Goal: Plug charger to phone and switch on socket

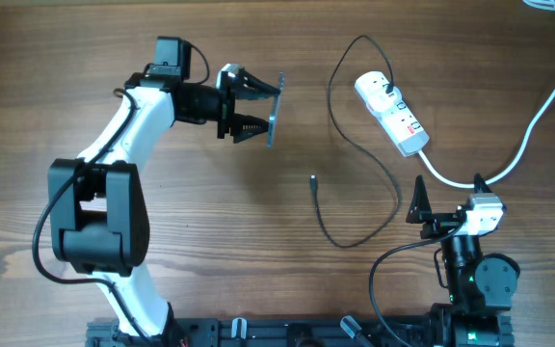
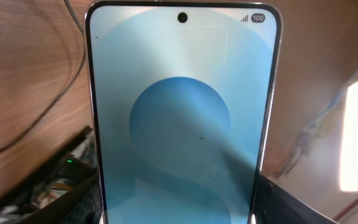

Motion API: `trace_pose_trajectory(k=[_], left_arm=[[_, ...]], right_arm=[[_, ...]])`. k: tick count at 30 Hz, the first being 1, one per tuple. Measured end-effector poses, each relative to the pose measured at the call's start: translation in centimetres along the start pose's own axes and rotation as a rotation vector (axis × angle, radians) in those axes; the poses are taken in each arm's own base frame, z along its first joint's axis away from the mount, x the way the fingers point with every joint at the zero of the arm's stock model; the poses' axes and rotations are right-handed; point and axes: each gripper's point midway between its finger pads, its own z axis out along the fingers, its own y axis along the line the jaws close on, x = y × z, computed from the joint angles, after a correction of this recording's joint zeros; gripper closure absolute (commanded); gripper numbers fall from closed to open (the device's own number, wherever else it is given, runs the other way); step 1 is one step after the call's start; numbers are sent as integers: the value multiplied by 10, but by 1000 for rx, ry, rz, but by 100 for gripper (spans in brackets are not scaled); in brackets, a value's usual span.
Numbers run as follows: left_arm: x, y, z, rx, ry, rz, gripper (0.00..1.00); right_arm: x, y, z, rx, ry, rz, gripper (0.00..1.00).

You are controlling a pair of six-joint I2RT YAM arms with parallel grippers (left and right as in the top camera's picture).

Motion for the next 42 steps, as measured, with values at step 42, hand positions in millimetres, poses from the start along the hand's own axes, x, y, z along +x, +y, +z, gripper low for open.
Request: trace_pose_trajectory(k=[42], left_arm=[[-16,4,-15,-8,-82,-239,28]], right_arm=[[-126,229,2,-538,946,314,1]])
